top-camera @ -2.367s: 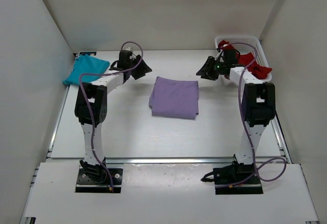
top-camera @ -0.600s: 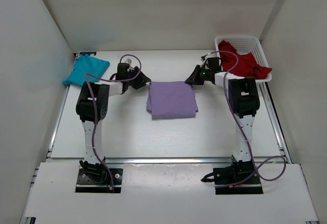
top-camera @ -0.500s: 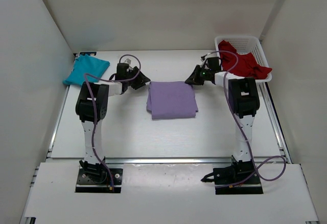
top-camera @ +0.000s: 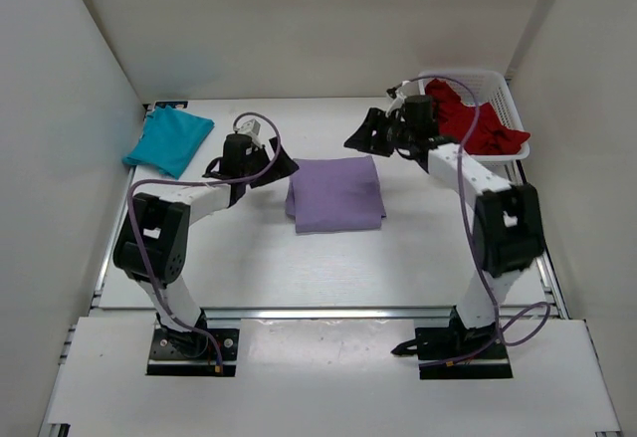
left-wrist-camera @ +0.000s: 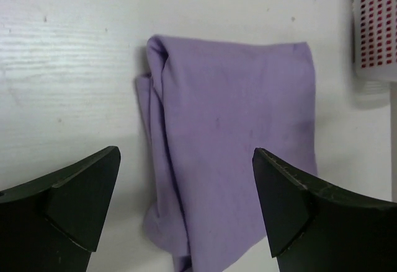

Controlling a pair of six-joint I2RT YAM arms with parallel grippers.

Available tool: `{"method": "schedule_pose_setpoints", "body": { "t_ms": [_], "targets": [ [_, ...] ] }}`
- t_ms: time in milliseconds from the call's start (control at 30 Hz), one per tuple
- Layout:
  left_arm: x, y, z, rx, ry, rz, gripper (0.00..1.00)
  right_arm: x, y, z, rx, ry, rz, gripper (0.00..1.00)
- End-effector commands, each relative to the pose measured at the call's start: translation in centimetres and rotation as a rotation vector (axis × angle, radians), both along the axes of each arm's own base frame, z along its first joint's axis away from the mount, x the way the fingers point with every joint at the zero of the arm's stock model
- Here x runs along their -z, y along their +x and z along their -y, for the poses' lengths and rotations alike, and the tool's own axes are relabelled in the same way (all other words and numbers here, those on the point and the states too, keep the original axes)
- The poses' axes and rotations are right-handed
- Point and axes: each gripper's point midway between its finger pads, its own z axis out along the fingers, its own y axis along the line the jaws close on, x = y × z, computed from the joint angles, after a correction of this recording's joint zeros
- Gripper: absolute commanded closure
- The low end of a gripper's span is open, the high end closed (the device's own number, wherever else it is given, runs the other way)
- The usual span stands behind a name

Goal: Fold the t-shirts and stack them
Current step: Put the neatly folded tshirt into the corner of the board with the left arm

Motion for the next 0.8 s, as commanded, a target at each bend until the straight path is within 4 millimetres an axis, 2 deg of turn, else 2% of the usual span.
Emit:
{"method": "schedule_pose_setpoints", "body": {
  "t_ms": [0,33,67,100,200,267,300,367,433,467,500,533,600,633,667,700,767],
  "targets": [
    [2.6,-2.6,-0.9,0.041,0.068,-0.065,0.01,-3.5,-3.4,0.1,0.020,0.057,0.108,0.46],
    [3.4,-3.6,-0.5,0.069,0.089,-0.084,0.04,-3.2,-5.2,0.1,0.020,0.077,0.103,0.44],
    [4.0,-4.1,-0.7,0.075,0.112,-0.093,0.06,-4.8,-6.1,0.4,0.021,0.089,0.147,0.42],
    [4.5,-4.5,-0.4,0.082,0.131,-0.109,0.09,-3.5,-7.3,0.2,0.018,0.092,0.122,0.40],
    [6.8,-6.1,0.7,0.136,0.132,-0.186,0.07,-2.9,-10.9,0.8,0.008,0.100,0.131,0.38],
    [8.5,-6.9,1.6,0.174,0.102,-0.233,0.05,-2.4,-12.3,1.1,-0.002,0.099,0.128,0.37],
    [8.5,-6.9,2.4,0.195,0.069,-0.229,0.04,-2.3,-13.0,1.3,-0.001,0.100,0.135,0.38],
    [9.9,-7.5,3.8,0.228,0.019,-0.269,0.07,-2.0,-13.7,1.9,0.006,0.099,0.140,0.38],
    [10.2,-7.3,5.8,0.261,-0.038,-0.281,0.15,-2.1,-14.4,2.2,0.000,0.108,0.152,0.38],
    [10.7,-7.7,6.9,0.290,-0.054,-0.293,0.31,-1.7,-14.6,2.4,0.002,0.107,0.148,0.37],
    [10.6,-7.5,8.3,0.308,-0.083,-0.289,0.52,-1.4,-15.1,2.4,-0.003,0.111,0.140,0.37],
    [10.1,-6.5,8.6,0.286,-0.103,-0.281,0.60,-1.2,-15.3,2.6,-0.001,0.112,0.139,0.37],
    [9.3,-5.8,10.4,0.302,-0.117,-0.268,0.85,-1.1,-15.6,3.1,0.004,0.126,0.138,0.37],
    [8.5,-4.3,10.9,0.286,-0.117,-0.244,0.89,-0.5,-16.2,3.3,0.002,0.133,0.124,0.38],
    [8.3,-4.0,11.3,0.286,-0.114,-0.247,0.94,-0.9,-16.1,3.6,0.013,0.143,0.139,0.38],
    [6.9,-2.5,11.7,0.278,-0.123,-0.210,1.00,-0.4,-16.6,3.9,0.022,0.150,0.128,0.38],
    [3.4,0.3,12.8,0.271,-0.158,-0.137,1.00,-0.3,-17.0,4.4,0.035,0.160,0.128,0.38]
  ]
}}
